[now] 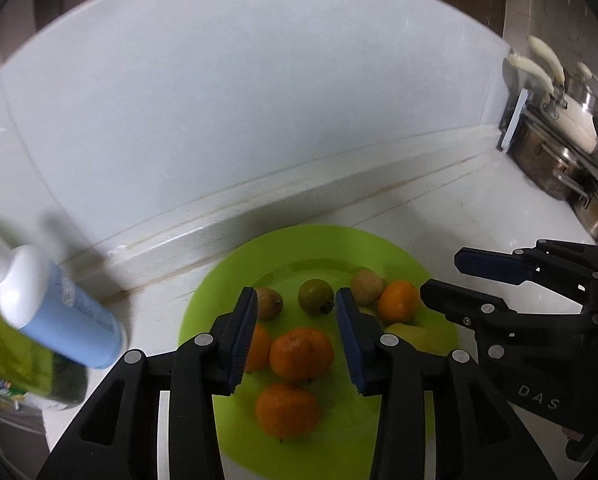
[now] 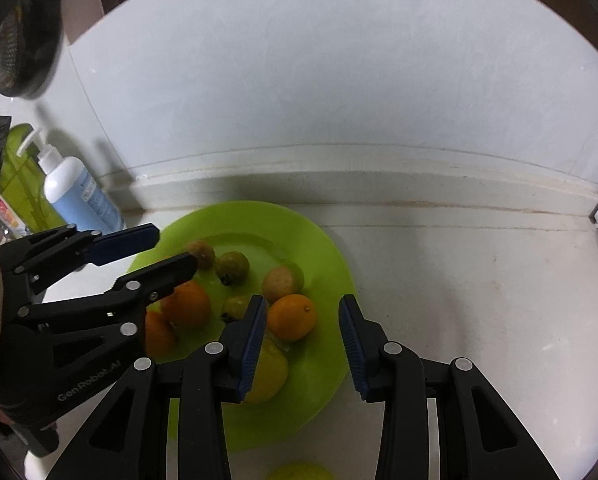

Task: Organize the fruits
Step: 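Open the right tool releasing the orange while the left tool releases its fruit, then move the right tool to the large pale green fruit and grasp it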

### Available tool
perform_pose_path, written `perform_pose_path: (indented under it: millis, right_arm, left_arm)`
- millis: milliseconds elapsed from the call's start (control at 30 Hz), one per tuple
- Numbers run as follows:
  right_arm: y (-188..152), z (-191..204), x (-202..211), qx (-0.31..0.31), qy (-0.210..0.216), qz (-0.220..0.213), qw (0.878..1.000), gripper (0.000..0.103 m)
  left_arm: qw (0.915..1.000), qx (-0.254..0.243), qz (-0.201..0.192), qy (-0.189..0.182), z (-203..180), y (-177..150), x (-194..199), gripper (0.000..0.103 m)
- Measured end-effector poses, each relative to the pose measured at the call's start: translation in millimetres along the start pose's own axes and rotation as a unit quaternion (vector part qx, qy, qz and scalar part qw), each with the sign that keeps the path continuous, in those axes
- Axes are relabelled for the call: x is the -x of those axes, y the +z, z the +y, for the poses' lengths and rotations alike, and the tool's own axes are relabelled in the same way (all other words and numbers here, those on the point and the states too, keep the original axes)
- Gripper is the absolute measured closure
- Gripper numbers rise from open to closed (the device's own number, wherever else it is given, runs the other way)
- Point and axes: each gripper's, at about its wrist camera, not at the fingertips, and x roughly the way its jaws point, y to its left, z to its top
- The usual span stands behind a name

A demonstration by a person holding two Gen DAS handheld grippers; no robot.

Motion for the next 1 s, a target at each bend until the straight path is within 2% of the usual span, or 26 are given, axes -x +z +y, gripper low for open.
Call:
perform_pose_path:
  millis: [133, 267, 333, 533, 833, 1000]
  right_arm:
    - [-2.9, 3.8, 20.8, 0.006, -0.002, -0.019, 1.0, 0.058]
    - [-10.4, 10.2, 45.7, 0.014, -0.008, -0.041, 0.999, 0.056]
    - [-15.4, 9.9, 56.9, 0.015, -0.009, -0.051, 0.999, 0.049]
    - [-35.6, 13.6, 87.5, 0.018, -0.01, -0.069, 0.997, 0.043]
    - [-67.6, 10.7, 108.7, 0.023, -0.017, -0.071, 0.997, 0.035]
    - [-86.2, 8.1, 104.9, 0.019, -0.015, -0.052, 0.998, 0.035]
  left_arm:
    - [0.9996, 0.007, -0.022, 0.013, -2.4, -2.7, 26.4, 0.057]
    - [0.9983, 0.023, -0.044, 0.029, -3.7, -11.2, 55.7, 0.046]
    - [0.9977, 0.031, -0.051, 0.032, -4.3, -15.9, 67.0, 0.043]
    - [0.9955, 0.036, -0.072, 0.049, -14.9, -34.3, 103.7, 0.034]
    - [0.9928, 0.057, -0.076, 0.073, -25.0, -68.8, 128.3, 0.019]
    - [0.992, 0.064, -0.066, 0.086, -29.9, -90.2, 127.9, 0.016]
